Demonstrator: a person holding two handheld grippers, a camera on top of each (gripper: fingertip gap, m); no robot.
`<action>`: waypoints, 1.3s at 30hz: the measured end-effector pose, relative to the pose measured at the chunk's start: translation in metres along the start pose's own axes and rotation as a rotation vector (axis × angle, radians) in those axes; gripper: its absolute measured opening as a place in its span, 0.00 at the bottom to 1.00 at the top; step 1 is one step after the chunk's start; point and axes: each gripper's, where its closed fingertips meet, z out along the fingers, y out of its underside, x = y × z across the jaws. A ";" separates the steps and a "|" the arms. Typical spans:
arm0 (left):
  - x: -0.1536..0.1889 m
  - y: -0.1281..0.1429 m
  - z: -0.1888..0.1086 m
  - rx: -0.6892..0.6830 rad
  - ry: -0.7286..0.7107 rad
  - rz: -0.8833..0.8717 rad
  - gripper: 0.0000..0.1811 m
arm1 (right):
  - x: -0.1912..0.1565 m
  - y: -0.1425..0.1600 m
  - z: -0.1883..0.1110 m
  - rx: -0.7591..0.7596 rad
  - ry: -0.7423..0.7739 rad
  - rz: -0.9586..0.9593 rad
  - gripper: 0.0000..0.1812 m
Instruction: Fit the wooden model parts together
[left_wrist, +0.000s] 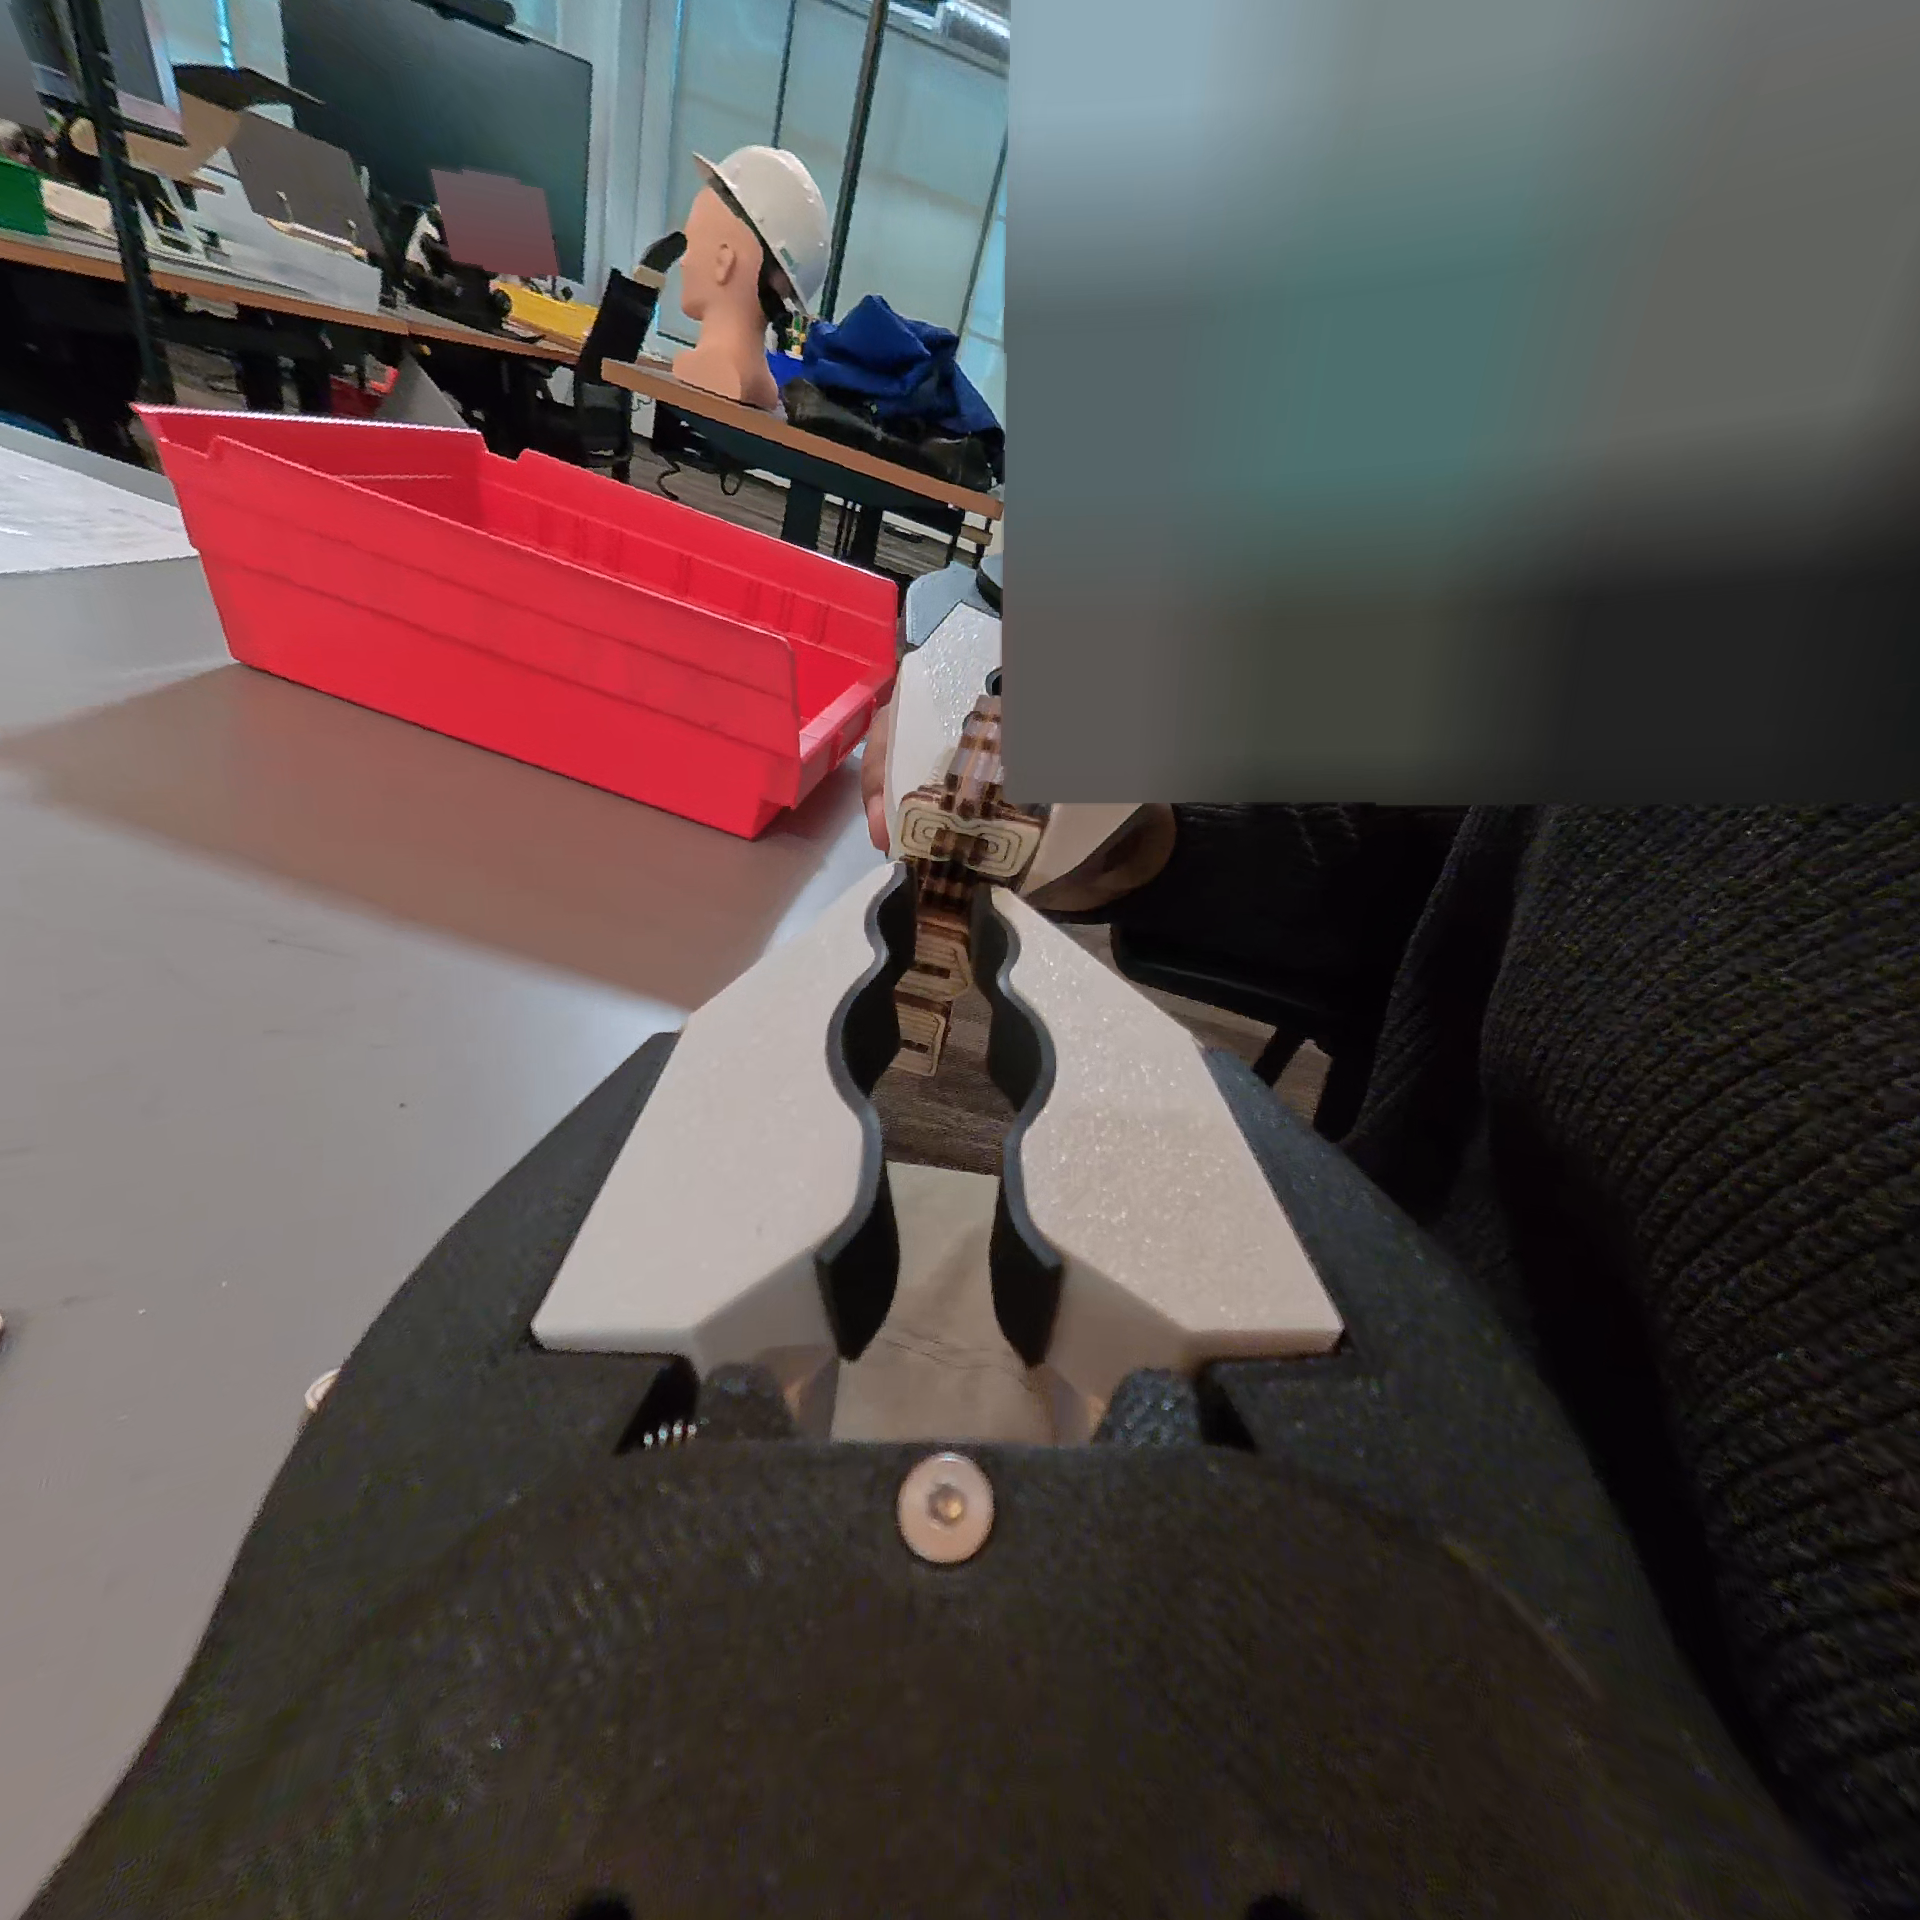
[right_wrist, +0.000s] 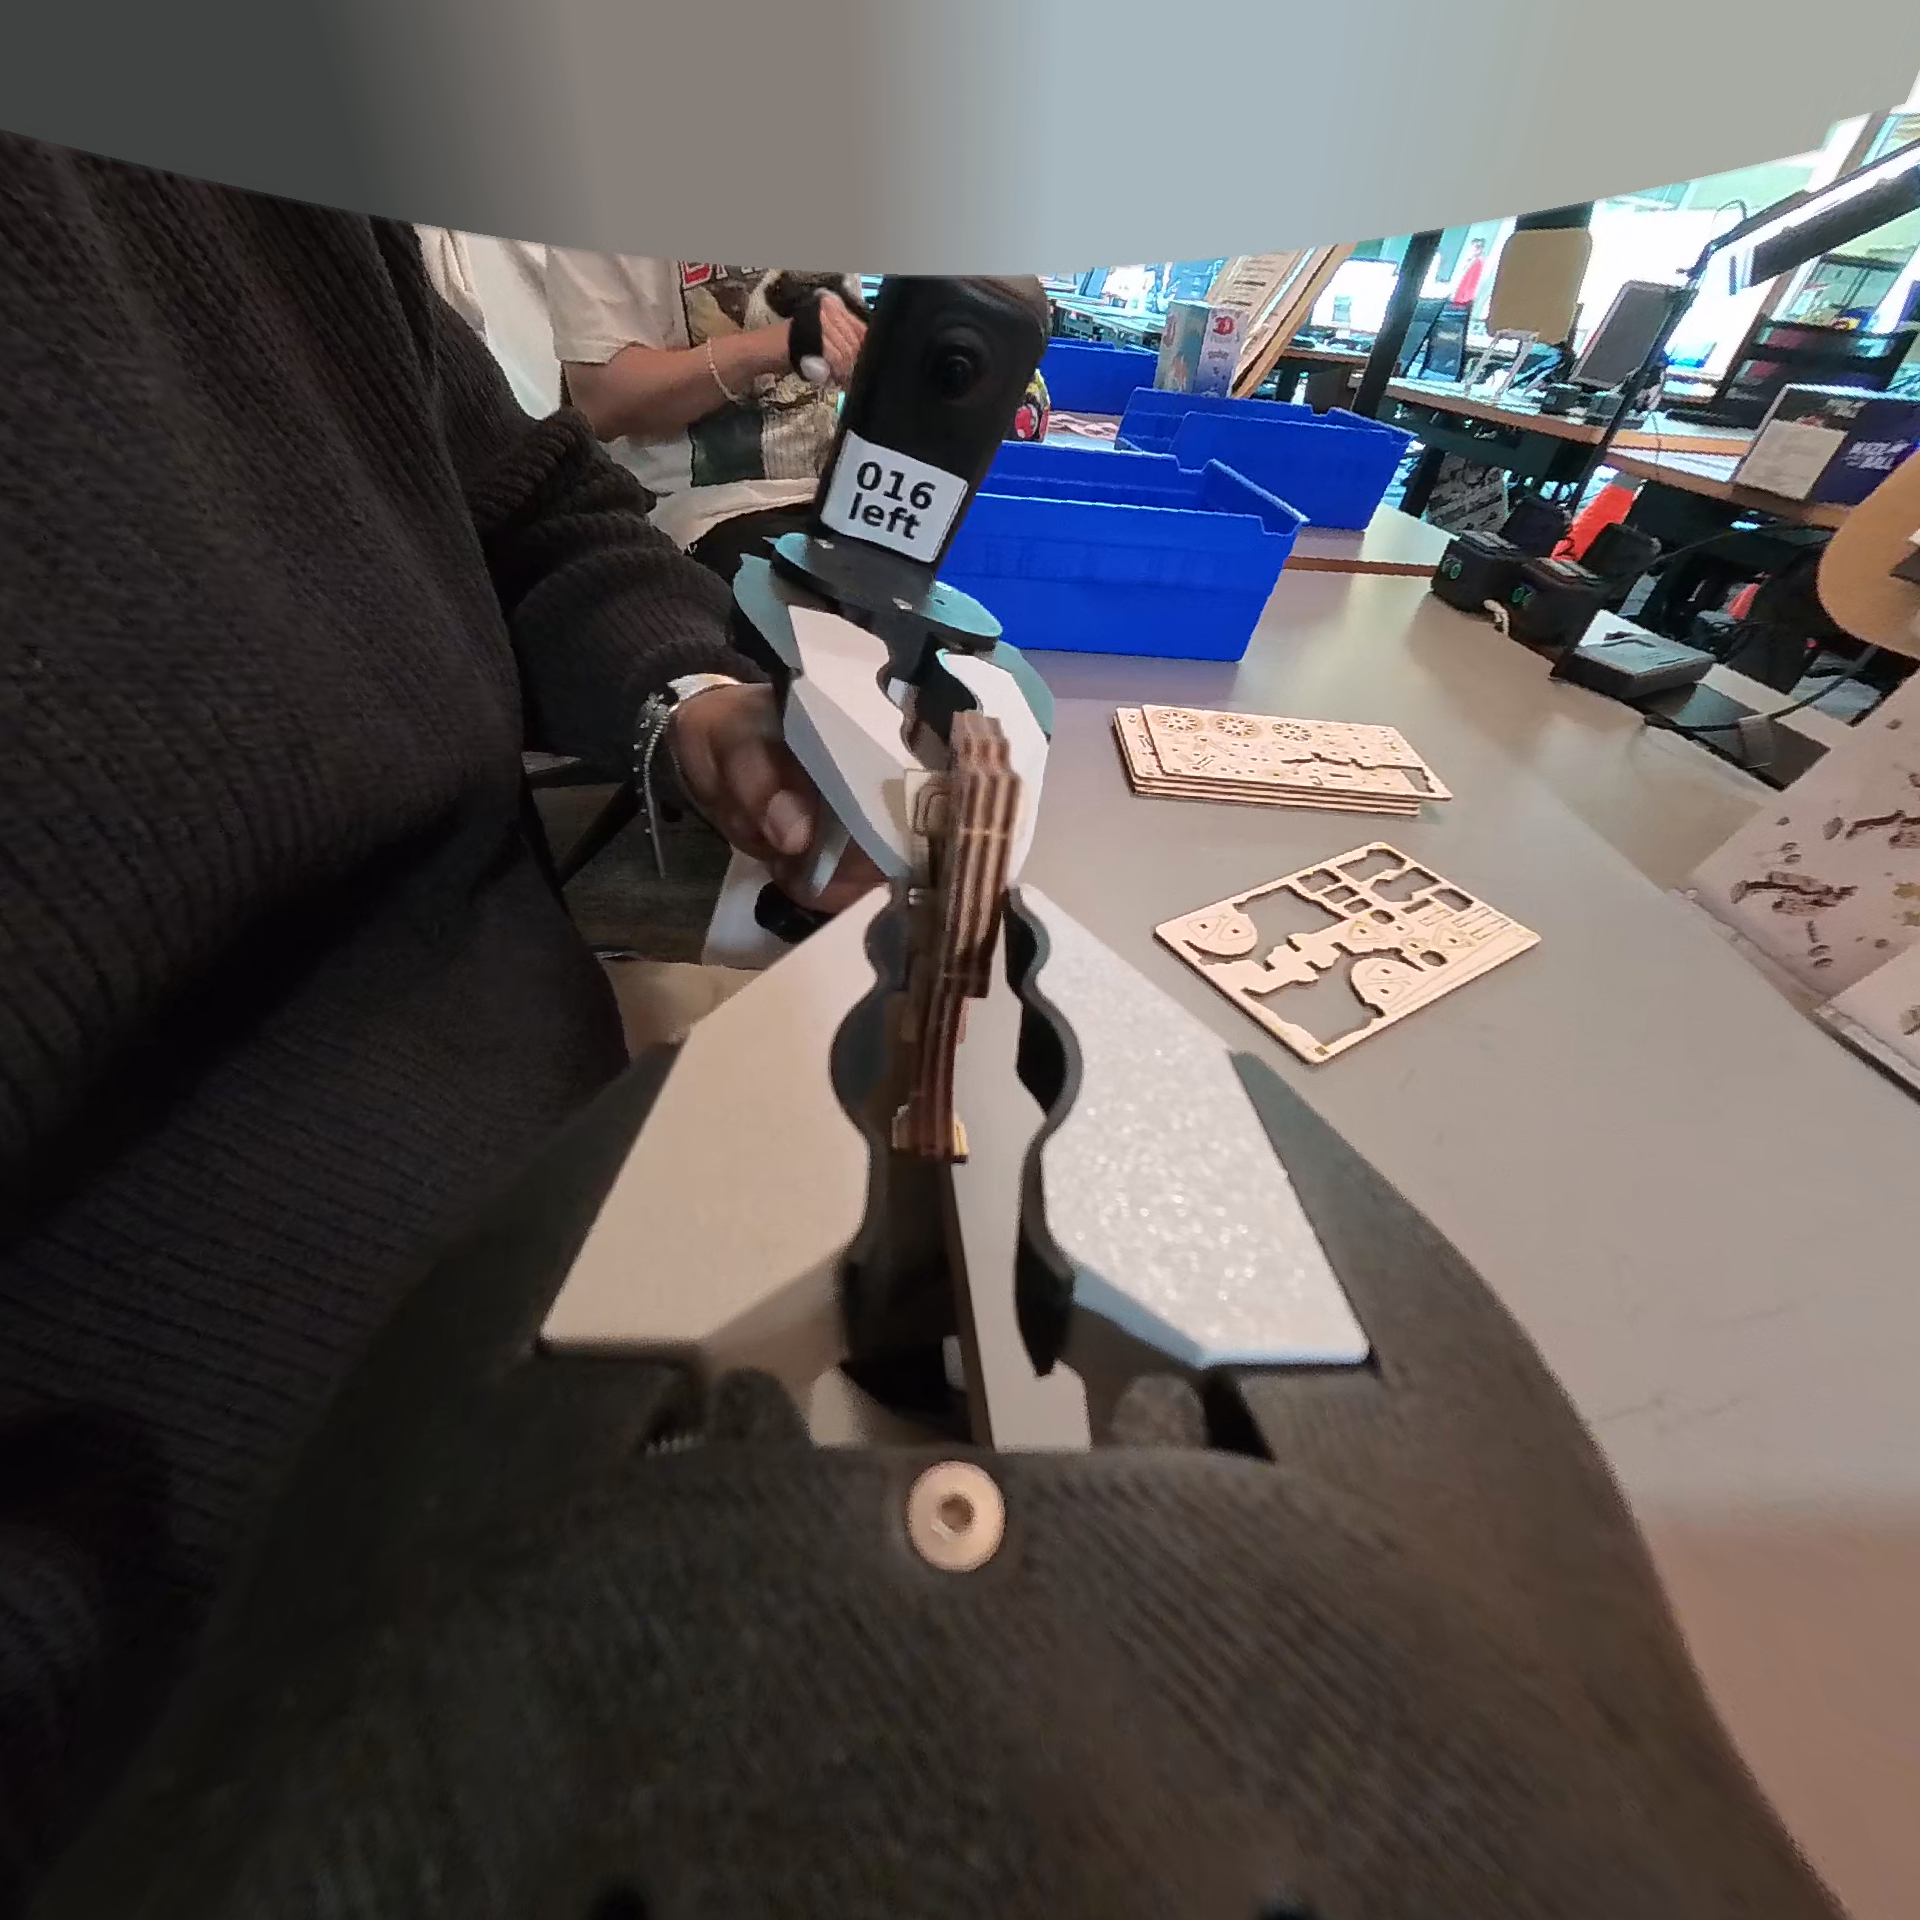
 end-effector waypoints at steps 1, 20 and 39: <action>0.000 0.000 0.000 0.001 -0.010 0.017 0.05 | 0.000 0.000 0.000 -0.004 0.007 -0.008 0.10; 0.003 0.010 0.002 -0.022 -0.075 0.109 0.05 | -0.005 0.010 -0.001 -0.064 -0.043 0.043 0.09; -0.008 0.016 -0.001 -0.095 -0.099 0.261 0.05 | 0.002 0.015 0.006 -0.076 0.020 0.058 0.09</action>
